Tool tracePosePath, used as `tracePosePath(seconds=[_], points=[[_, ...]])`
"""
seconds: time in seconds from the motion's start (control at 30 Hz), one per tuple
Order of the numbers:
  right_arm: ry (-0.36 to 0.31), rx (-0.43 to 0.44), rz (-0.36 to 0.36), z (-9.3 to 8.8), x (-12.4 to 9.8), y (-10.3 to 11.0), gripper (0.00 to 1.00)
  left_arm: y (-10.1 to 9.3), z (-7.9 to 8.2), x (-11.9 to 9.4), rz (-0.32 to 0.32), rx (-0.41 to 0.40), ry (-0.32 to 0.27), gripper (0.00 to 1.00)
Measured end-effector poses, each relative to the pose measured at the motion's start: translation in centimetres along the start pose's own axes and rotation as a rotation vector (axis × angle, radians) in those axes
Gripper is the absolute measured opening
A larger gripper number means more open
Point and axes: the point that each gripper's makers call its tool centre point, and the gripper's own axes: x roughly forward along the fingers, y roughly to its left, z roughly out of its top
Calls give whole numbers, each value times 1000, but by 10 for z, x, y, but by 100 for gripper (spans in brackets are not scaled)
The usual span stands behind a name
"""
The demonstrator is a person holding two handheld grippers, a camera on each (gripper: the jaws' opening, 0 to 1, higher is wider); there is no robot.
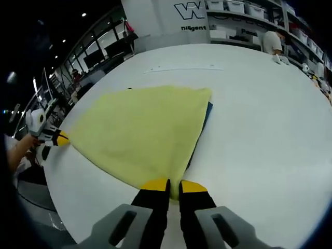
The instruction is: Fold the garment on the visible template until the final outline fits inside the template.
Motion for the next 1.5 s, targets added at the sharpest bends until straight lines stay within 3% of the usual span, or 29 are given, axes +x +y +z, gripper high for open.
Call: tracePosePath(seconds=[0.5, 1.0, 1.17, 1.3, 1.4, 1.5], points=[[37, -35, 64, -17, -8, 24, 0, -8, -26, -22, 29, -82, -2, 0], [24, -25, 76, -27, -15, 33, 0, -12, -32, -30, 55, -130, -10, 0], [-3, 23, 72, -28, -14, 32, 4, -11, -30, -30, 81, -178, -36, 0], [-60, 37, 56, -22, -20, 28, 19, -10, -27, -34, 105, -228, -64, 4], [-97, 78, 64, -17, -28, 32, 36, -9, -21, -40, 127, -259, -122, 11], [-134, 58, 44, -12, -36, 31, 46, -11, -22, -48, 135, -284, -129, 22]])
